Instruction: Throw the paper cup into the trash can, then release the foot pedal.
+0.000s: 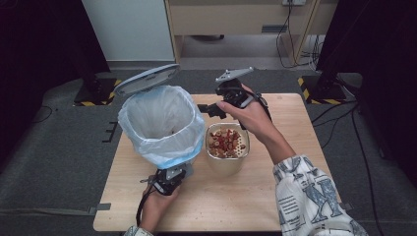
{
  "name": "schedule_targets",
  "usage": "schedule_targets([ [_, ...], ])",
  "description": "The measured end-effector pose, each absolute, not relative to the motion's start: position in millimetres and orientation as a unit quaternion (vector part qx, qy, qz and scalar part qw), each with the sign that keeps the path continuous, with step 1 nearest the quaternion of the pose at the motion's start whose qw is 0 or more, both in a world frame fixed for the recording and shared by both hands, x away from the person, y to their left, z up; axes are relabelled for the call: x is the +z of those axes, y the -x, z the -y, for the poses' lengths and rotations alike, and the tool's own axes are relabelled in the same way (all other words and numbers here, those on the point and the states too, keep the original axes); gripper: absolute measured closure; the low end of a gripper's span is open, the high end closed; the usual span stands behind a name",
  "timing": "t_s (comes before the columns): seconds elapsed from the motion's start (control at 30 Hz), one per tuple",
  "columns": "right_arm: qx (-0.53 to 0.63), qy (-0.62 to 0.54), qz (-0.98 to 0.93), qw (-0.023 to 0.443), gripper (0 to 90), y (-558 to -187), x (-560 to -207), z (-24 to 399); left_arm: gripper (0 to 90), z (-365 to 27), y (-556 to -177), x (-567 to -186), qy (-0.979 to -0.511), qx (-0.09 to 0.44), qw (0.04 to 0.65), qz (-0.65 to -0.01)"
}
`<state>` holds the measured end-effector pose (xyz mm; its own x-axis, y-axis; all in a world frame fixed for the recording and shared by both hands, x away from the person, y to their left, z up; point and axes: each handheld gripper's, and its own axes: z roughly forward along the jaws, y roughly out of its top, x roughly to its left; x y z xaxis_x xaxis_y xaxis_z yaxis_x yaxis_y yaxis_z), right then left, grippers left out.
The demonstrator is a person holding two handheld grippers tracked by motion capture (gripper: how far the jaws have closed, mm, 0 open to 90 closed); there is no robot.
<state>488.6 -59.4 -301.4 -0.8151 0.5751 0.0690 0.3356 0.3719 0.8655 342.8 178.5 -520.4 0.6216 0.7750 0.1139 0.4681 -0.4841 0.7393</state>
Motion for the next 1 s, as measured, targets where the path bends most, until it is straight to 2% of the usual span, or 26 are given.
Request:
schedule_targets([
  [0.67, 0.478, -0.342, -0.794, 0.158, 7.8, -495.1, -310.0, 105.6, 89.6, -179.1, -342.9, -520.4, -0.832, 0.221, 0.345, -0.374],
  [0.9, 0.467, -0.368, -0.786, 0.168, 7.5, -493.6, -320.3, 135.2, 89.5, -180.5, -342.8, -520.4, -0.832, 0.219, 0.347, -0.374],
  [0.93, 0.464, -0.372, -0.786, 0.171, 7.5, -493.5, -322.8, 141.1, 87.9, -179.7, -341.8, -520.2, -0.83, 0.218, 0.35, -0.376],
  [1.0, 0.458, -0.379, -0.785, 0.174, 7.3, -493.1, -326.1, 149.2, 79.1, -176.9, -338.9, -518.9, -0.825, 0.227, 0.355, -0.377],
])
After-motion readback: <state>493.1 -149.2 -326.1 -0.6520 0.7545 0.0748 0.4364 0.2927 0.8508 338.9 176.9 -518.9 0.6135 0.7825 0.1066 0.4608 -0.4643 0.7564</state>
